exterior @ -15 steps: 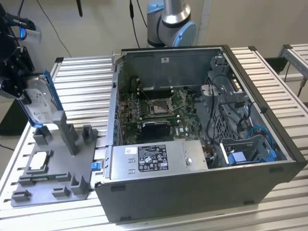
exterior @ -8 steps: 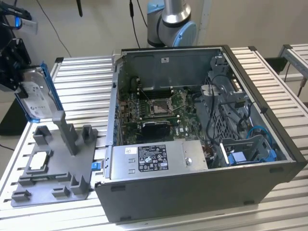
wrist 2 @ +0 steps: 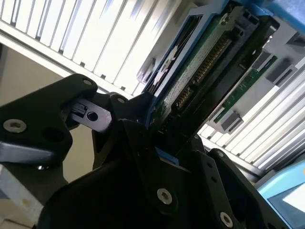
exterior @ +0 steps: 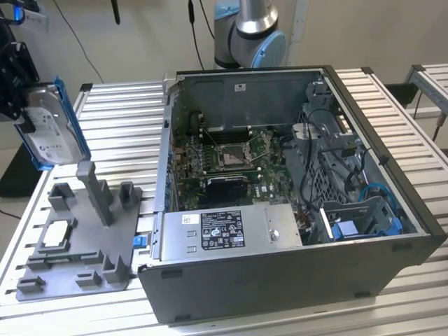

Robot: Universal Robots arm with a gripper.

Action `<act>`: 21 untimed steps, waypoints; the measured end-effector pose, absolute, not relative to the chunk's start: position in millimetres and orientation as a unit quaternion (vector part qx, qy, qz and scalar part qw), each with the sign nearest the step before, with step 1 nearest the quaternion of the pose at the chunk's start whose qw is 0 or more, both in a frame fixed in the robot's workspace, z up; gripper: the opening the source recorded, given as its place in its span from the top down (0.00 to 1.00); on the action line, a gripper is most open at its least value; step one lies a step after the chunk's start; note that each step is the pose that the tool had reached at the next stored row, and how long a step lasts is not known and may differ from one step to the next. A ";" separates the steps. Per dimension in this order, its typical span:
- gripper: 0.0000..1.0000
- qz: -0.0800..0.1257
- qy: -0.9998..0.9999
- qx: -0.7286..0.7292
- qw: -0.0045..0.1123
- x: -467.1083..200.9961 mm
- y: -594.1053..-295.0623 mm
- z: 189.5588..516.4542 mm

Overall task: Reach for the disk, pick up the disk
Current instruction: 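Pick up the disk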

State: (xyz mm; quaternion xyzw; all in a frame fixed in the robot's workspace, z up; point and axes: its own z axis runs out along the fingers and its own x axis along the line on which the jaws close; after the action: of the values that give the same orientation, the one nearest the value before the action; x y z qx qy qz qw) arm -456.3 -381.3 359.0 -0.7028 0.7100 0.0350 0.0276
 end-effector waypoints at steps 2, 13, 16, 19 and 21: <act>1.00 0.035 0.710 -0.703 0.028 -456.3 -381.3 364.8; 1.00 0.035 0.709 -0.704 0.028 -456.3 -381.3 392.4; 1.00 0.035 0.709 -0.704 0.028 -456.3 -381.3 399.6; 1.00 0.035 0.709 -0.704 0.028 -456.3 -381.3 407.7; 1.00 0.035 0.709 -0.704 0.028 -456.3 -381.3 413.0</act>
State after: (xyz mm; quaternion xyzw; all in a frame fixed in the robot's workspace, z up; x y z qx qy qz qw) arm -456.3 -381.3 413.0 -0.7039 0.7088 0.0353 0.0278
